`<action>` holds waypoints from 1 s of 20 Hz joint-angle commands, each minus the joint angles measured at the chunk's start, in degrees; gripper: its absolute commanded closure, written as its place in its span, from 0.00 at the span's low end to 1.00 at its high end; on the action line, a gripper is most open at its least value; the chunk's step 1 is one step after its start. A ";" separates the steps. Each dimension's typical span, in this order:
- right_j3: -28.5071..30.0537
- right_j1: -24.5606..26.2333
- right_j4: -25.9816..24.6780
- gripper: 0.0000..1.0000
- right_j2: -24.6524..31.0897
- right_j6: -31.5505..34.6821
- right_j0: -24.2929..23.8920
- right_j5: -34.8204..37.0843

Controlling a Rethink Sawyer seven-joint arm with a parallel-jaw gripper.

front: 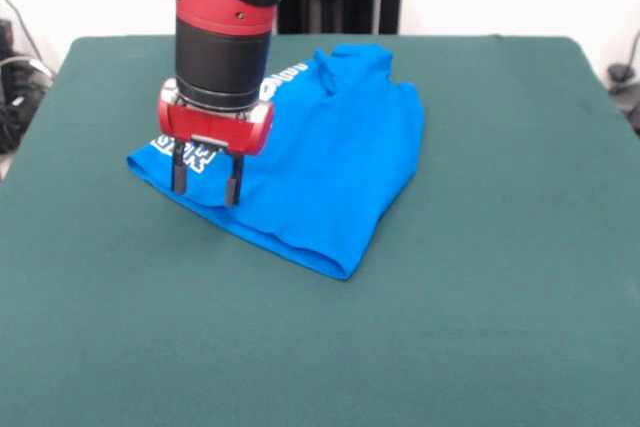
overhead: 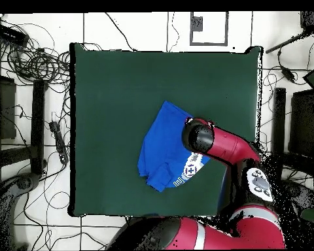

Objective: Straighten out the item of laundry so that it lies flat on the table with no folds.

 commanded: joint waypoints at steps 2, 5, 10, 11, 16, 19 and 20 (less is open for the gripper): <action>2.66 3.12 1.74 0.00 5.25 10.96 2.20 0.13; 3.06 3.03 1.96 0.00 5.19 11.47 2.47 -0.12; 3.57 2.89 2.24 0.00 4.80 12.24 3.02 -0.49; 3.61 2.89 2.29 0.00 4.74 12.33 3.13 -0.50; 3.66 2.88 2.50 0.00 4.66 12.61 3.31 -0.62; 3.89 2.82 2.42 0.00 4.69 12.60 3.33 -0.79; 3.93 2.84 2.38 0.00 4.74 12.60 3.30 -0.96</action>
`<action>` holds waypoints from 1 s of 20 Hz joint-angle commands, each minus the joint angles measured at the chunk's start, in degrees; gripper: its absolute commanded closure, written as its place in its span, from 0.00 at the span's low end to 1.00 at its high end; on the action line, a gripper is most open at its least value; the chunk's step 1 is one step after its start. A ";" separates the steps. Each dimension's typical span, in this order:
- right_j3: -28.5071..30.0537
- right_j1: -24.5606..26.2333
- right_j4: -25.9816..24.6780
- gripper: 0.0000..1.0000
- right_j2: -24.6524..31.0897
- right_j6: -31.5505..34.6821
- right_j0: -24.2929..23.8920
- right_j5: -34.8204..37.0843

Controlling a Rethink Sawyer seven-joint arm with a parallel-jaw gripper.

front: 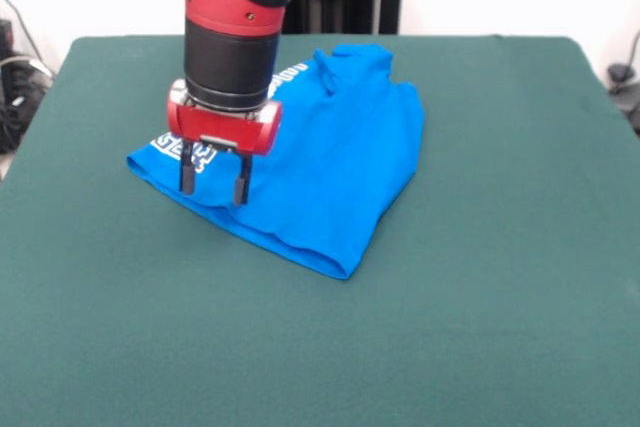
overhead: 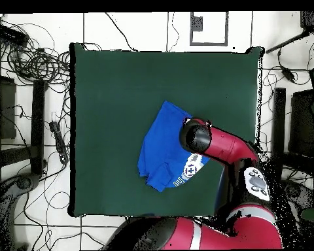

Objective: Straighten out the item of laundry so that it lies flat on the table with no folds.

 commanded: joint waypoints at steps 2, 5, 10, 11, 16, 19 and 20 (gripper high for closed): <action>3.64 2.88 2.39 0.00 4.84 12.54 2.52 -0.97; 3.59 2.90 2.42 0.00 4.86 12.49 2.46 -0.92; 3.63 2.92 2.49 0.00 4.90 12.55 2.46 -1.09; 3.61 2.95 2.49 0.00 4.90 12.55 2.46 -1.12; 3.42 3.20 2.40 0.00 5.23 12.30 2.21 -1.32; 3.52 3.30 2.40 0.00 5.41 12.33 2.09 -1.56; 3.58 3.35 2.40 0.00 5.56 12.34 2.00 -1.73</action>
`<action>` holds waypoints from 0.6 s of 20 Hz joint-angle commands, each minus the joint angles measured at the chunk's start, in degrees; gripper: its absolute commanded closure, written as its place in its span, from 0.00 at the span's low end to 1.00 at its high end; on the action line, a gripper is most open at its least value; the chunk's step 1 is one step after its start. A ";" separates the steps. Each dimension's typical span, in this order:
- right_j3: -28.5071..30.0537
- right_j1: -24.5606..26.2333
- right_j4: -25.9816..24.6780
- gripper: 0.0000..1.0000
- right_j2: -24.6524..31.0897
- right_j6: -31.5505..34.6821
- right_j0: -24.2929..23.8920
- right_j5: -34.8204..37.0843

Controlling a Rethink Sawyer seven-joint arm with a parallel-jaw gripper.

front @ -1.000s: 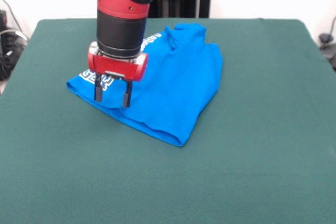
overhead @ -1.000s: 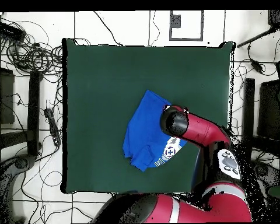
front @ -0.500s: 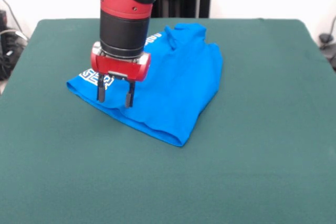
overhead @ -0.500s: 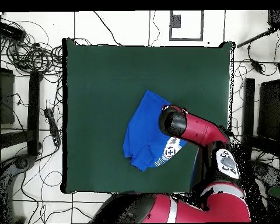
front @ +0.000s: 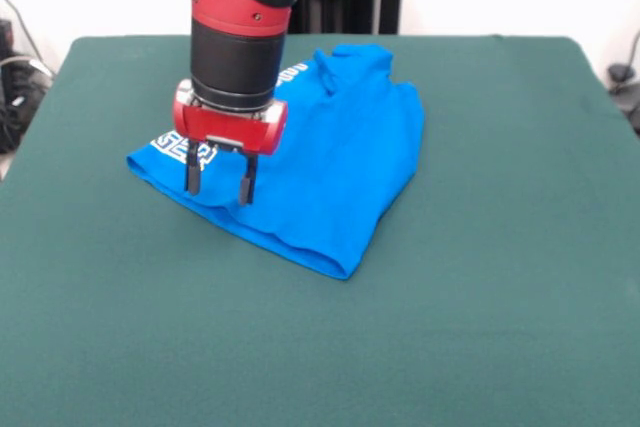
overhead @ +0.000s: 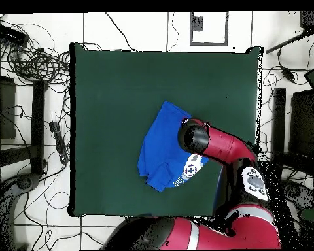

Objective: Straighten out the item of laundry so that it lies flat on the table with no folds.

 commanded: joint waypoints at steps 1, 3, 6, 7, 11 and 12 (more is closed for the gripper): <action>3.36 3.43 2.36 0.00 5.76 12.28 1.47 -1.87; 3.41 3.52 2.38 0.00 5.93 12.31 1.37 -2.10; 3.42 3.62 2.44 0.00 6.17 12.35 1.25 -2.27; 3.51 3.62 2.48 0.00 6.18 12.48 1.29 -2.42; 3.86 3.59 2.53 0.00 6.29 12.75 1.39 -2.80; 3.91 3.59 2.52 0.00 6.40 12.74 1.34 -2.84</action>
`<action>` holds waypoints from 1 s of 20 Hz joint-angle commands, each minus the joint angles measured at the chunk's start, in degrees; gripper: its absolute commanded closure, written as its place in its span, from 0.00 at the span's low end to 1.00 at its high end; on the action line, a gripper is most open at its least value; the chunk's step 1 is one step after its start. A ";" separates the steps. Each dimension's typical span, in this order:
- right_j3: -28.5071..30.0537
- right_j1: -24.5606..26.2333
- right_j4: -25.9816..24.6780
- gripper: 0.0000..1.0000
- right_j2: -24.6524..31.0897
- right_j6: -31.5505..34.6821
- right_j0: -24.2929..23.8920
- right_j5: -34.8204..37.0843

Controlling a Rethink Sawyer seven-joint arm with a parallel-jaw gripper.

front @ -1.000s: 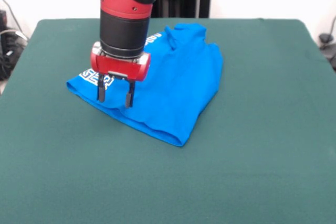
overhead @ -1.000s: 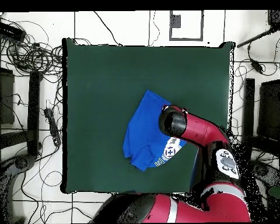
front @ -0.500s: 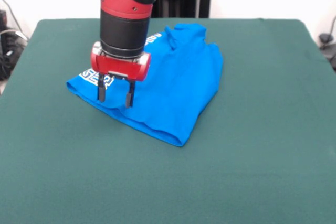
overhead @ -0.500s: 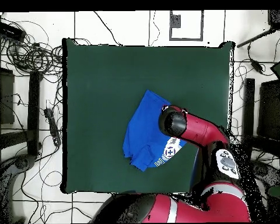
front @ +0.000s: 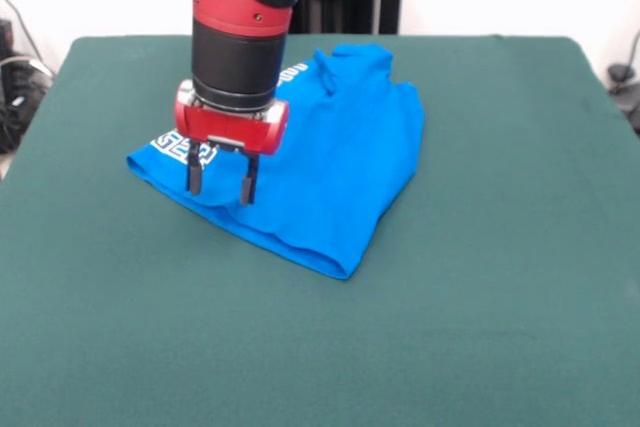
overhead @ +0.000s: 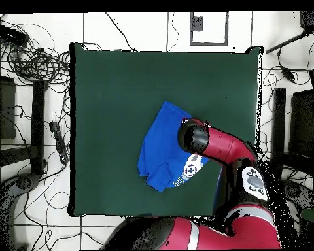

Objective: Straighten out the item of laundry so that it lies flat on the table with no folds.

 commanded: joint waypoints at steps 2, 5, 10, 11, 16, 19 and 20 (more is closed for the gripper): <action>3.79 3.64 2.56 0.00 6.40 12.74 1.26 -2.89; 3.62 3.72 2.59 0.00 6.53 12.61 1.13 -2.81; 3.67 3.75 2.61 0.00 6.68 12.52 0.98 -2.86; 3.70 3.73 2.63 0.00 6.71 12.48 0.95 -2.70; 3.46 3.81 2.75 0.00 6.65 12.44 1.04 -2.29; 3.54 3.80 2.77 0.00 6.55 12.55 1.18 -2.35; 3.55 3.80 2.77 0.00 6.55 12.59 1.22 -2.44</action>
